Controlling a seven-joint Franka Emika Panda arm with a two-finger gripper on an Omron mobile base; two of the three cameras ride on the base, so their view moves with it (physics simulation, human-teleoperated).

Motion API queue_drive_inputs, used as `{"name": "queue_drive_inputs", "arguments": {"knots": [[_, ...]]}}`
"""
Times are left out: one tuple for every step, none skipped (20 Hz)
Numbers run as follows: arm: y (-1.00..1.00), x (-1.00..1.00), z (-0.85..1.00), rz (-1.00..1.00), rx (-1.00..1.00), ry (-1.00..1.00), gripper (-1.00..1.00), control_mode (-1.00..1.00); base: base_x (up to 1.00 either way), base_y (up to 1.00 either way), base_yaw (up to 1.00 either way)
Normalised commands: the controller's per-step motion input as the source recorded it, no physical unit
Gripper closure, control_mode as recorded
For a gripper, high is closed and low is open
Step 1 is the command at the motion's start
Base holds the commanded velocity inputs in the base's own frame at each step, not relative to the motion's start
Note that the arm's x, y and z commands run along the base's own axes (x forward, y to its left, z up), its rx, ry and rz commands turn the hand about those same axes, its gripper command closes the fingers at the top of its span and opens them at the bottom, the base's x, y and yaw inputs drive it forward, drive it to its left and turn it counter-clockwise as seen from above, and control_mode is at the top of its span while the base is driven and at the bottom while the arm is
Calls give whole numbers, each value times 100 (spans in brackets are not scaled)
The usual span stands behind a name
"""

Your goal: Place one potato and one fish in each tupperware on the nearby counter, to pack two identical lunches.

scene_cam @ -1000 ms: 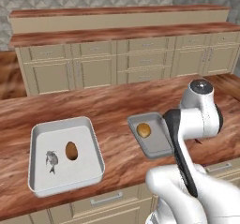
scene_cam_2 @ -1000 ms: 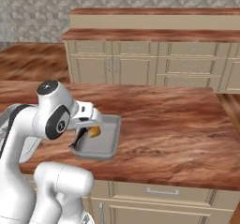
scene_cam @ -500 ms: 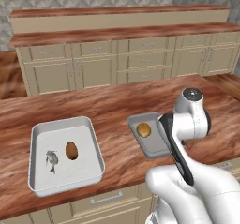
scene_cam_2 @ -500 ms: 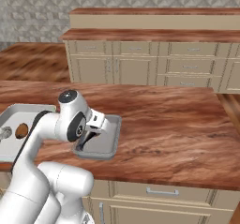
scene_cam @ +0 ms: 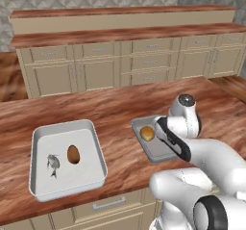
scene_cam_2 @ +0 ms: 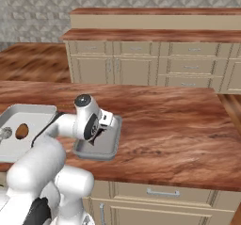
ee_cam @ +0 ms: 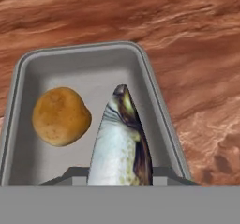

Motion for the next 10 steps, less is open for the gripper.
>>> {"name": "queue_drive_inputs", "arguments": {"knots": [[0, 73, -42, 5, 0, 4, 100, -100, 0, 0, 0], [0, 65, -50, 2, 0, 8, 100, -100, 0, 0, 0], [0, 63, -53, 0, 0, 9, 100, -100, 0, 0, 0], [0, 63, -53, 0, 0, 9, 100, -100, 0, 0, 0], [0, 64, -48, 0, 0, 8, 100, -100, 0, 0, 0], [0, 63, -45, 0, 0, 8, 100, -100, 0, 0, 0], [0, 60, -41, 0, 0, 10, 100, -100, 0, 0, 0], [0, 59, -34, 0, 0, 12, 100, -100, 0, 0, 0], [0, 63, -31, 0, 0, 14, 100, -100, 0, 0, 0], [0, 64, -28, 0, 0, 14, 100, -100, 0, 0, 0]]}}
